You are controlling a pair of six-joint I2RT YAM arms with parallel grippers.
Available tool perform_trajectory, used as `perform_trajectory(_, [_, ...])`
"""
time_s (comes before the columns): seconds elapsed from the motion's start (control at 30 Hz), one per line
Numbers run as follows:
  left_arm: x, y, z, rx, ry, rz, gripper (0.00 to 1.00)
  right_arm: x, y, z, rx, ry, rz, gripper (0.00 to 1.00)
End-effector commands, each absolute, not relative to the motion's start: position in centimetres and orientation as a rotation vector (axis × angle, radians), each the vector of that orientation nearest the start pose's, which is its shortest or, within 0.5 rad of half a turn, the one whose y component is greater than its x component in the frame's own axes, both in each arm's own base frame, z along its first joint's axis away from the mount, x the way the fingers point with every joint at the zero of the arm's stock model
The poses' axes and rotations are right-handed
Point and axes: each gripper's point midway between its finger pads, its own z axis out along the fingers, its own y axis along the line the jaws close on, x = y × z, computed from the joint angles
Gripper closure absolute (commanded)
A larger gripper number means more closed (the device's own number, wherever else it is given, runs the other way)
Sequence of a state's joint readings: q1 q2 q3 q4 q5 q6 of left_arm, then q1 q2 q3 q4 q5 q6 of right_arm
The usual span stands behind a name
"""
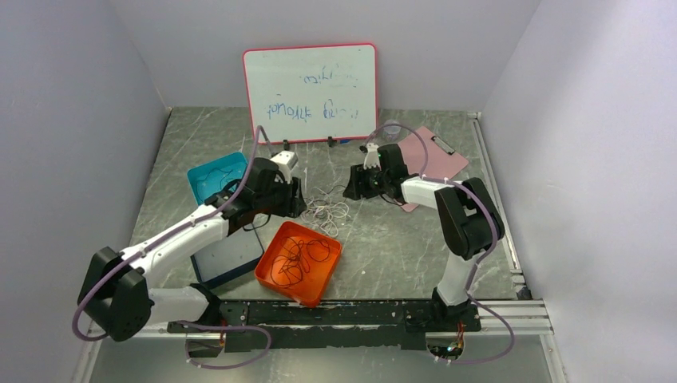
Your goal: Untangle the cables
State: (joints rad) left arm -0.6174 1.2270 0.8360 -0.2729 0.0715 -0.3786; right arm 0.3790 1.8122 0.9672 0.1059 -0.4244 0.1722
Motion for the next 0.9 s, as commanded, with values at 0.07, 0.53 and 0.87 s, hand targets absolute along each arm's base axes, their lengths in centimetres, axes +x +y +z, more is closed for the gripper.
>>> perform_trajectory(0.07, [28.4, -25.4, 14.8, 0.353, 2.252, -0.623, 0.43, 38.9, 26.2, 5.5, -0.565, 2.176, 0.978, 0.45])
perform_trajectory(0.53, [29.9, -26.8, 10.1, 0.464, 2.353, -0.433, 0.30, 39.6, 26.5, 3.8, -0.534, 2.186, 0.979, 0.90])
perform_trajectory(0.87, [31.5, -27.3, 6.8, 0.500, 2.399, -0.333, 0.25, 38.0, 27.0, 8.0, -0.521, 2.090, 1.070, 1.00])
